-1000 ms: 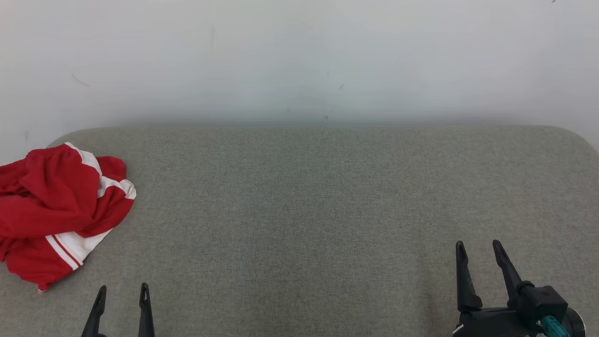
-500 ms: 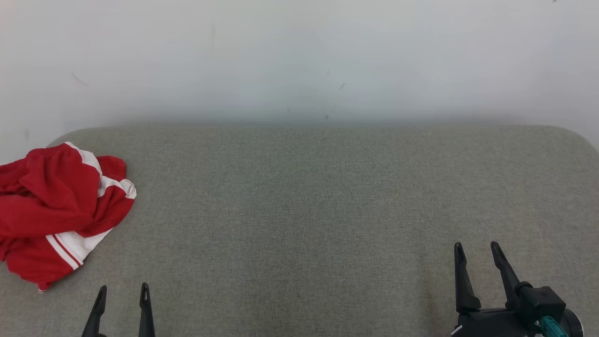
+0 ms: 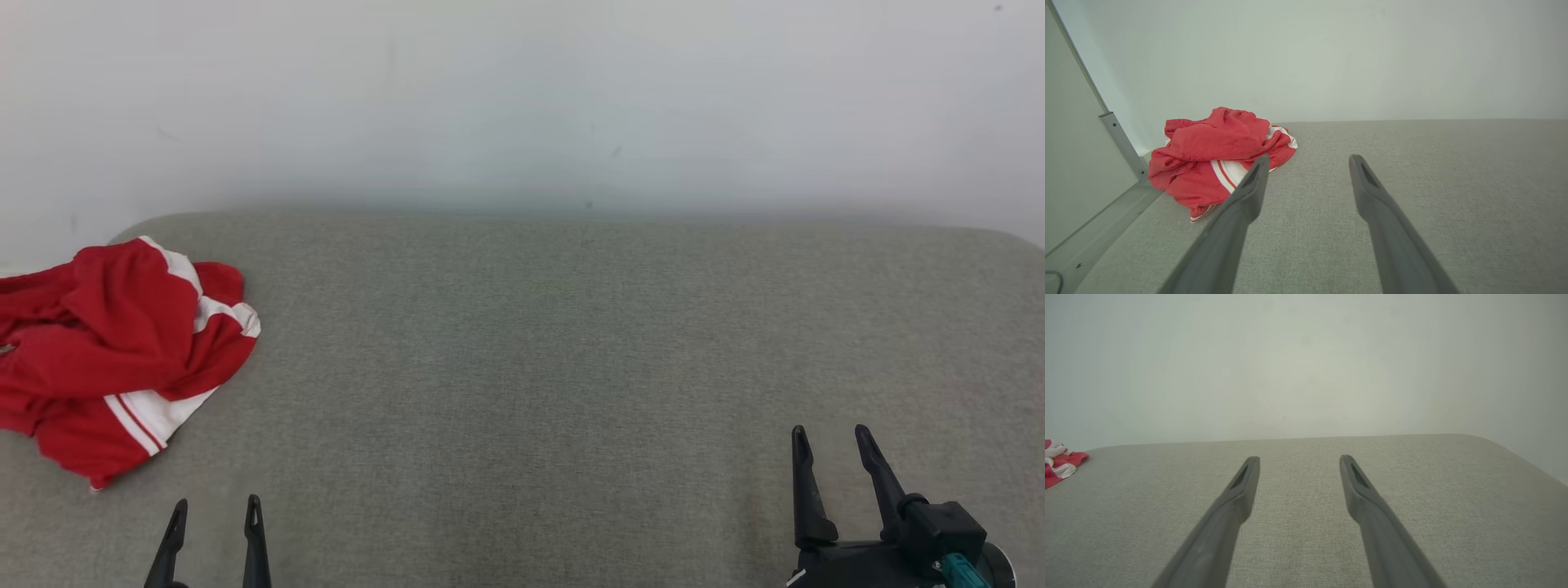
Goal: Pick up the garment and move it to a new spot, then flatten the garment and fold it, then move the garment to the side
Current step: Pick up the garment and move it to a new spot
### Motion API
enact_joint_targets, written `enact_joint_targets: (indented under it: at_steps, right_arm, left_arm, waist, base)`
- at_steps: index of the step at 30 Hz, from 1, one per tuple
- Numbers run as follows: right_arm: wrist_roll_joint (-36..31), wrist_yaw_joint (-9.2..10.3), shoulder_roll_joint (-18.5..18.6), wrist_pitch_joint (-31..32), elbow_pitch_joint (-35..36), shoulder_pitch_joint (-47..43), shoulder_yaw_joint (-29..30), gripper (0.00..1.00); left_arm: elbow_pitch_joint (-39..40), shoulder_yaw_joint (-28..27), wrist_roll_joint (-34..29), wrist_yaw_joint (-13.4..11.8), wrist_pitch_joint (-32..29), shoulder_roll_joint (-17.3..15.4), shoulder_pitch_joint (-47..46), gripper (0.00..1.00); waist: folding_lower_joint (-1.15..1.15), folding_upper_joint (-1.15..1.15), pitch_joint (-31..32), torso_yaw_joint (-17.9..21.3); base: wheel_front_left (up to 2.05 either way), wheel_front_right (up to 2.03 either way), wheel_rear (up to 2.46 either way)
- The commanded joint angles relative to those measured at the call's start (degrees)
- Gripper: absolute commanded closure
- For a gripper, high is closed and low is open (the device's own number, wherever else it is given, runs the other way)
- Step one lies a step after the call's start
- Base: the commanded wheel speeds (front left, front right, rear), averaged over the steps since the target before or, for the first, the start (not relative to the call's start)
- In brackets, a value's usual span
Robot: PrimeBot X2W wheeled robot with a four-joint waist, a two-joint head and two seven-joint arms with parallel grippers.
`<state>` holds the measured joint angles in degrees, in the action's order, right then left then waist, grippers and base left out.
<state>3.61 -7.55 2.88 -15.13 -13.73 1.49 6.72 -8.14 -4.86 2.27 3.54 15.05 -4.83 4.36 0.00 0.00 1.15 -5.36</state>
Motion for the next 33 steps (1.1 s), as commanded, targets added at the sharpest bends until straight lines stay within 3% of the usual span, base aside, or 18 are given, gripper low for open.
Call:
enact_joint_targets:
  at_steps: [1, 10, 28, 33]
  right_arm:
    - [0.4, 0.12, 0.0, 0.0, -0.1, -0.4, -0.1, 0.00]
    - [1.0, 0.12, 0.0, 0.0, -0.6, -0.9, -0.1, 0.00]
    - [1.7, 0.12, 0.0, 0.0, -2.0, -1.8, -0.9, 0.00]
    - [1.1, 0.12, 0.0, 0.0, -2.6, -0.1, -2.4, 0.00]
  left_arm:
    - [-0.2, -0.1, -0.3, 0.0, 0.2, -0.1, -0.3, 0.00]
    - [-1.1, -0.5, -0.8, -0.5, 0.2, -0.6, -0.4, 0.00]
    - [-2.4, -0.9, -0.8, -1.9, 0.2, -0.7, 0.7, 0.00]
    - [-1.4, -2.1, -0.2, -2.9, 0.2, -0.6, 1.4, 0.00]
  waist:
    - [0.00, 0.00, 0.0, -1.3]
    - [0.00, 0.00, 0.1, -6.8]
    - [0.00, 0.00, 1.6, -21.4]
    - [0.00, 0.00, 0.7, -22.7]
  base:
    - [0.00, 0.00, 0.00]
    - [0.00, 0.00, 0.00]
    - [0.00, 0.00, 0.00]
    - [0.00, 0.00, 0.00]
